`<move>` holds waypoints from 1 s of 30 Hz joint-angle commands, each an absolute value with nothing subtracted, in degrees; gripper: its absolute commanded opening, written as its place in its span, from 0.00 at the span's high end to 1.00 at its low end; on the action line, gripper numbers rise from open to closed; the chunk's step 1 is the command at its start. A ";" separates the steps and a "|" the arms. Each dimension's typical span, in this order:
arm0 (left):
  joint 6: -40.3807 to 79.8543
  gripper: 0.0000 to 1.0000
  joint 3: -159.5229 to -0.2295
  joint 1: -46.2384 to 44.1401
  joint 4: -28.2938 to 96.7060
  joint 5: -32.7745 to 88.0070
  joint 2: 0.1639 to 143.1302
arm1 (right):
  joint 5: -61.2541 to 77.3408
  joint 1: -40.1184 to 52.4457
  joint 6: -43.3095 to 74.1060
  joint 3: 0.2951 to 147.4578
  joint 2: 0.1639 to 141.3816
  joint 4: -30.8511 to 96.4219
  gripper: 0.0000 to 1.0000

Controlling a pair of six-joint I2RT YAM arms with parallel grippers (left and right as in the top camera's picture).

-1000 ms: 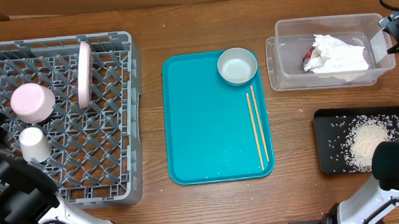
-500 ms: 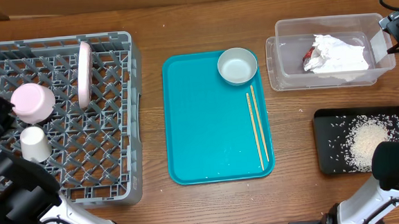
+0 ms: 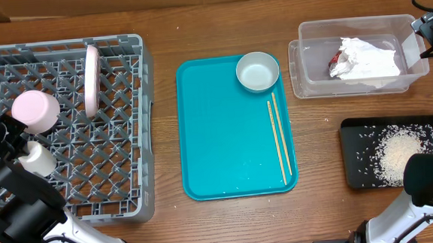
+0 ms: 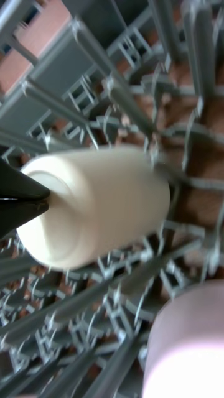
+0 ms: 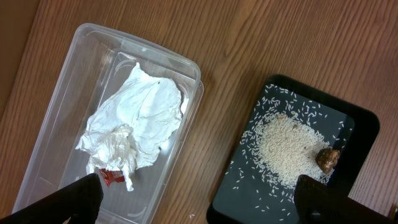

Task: Sort waste into correct bins and load items into the dishwasher
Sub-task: 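Set the cup upright in the rack and open the left gripper, then withdraw the left gripper and reach to the white saucer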

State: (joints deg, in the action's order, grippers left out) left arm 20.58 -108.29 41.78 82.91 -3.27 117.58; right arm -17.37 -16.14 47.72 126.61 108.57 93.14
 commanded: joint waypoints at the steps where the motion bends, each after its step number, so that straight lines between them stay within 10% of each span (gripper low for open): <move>1: 25.02 0.96 -108.66 43.86 83.79 -9.08 117.58 | -17.96 -16.32 47.55 127.09 107.68 93.12 0.00; 16: 25.76 0.96 -115.02 47.09 87.02 1.43 112.09 | -17.93 -16.32 47.55 127.09 107.68 93.12 0.00; 24: 22.06 0.93 -122.89 40.75 82.67 27.88 99.46 | -17.96 -16.32 47.57 127.09 107.68 93.12 0.00; 25: 22.06 0.88 -122.89 39.31 81.71 31.77 98.17 | -17.96 -16.32 47.57 127.09 107.68 93.12 0.00; 28: 21.37 0.14 -122.89 31.83 76.40 45.08 95.29 | -17.96 -16.32 47.57 127.09 107.68 93.12 0.00; 30: 18.74 0.00 -122.89 24.58 72.10 49.71 94.74 | -17.96 -16.32 47.55 127.09 107.68 93.12 0.00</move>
State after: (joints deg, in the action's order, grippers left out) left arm 22.44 -122.54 32.91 75.09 32.80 95.07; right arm -17.37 -16.14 47.77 126.61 108.57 93.12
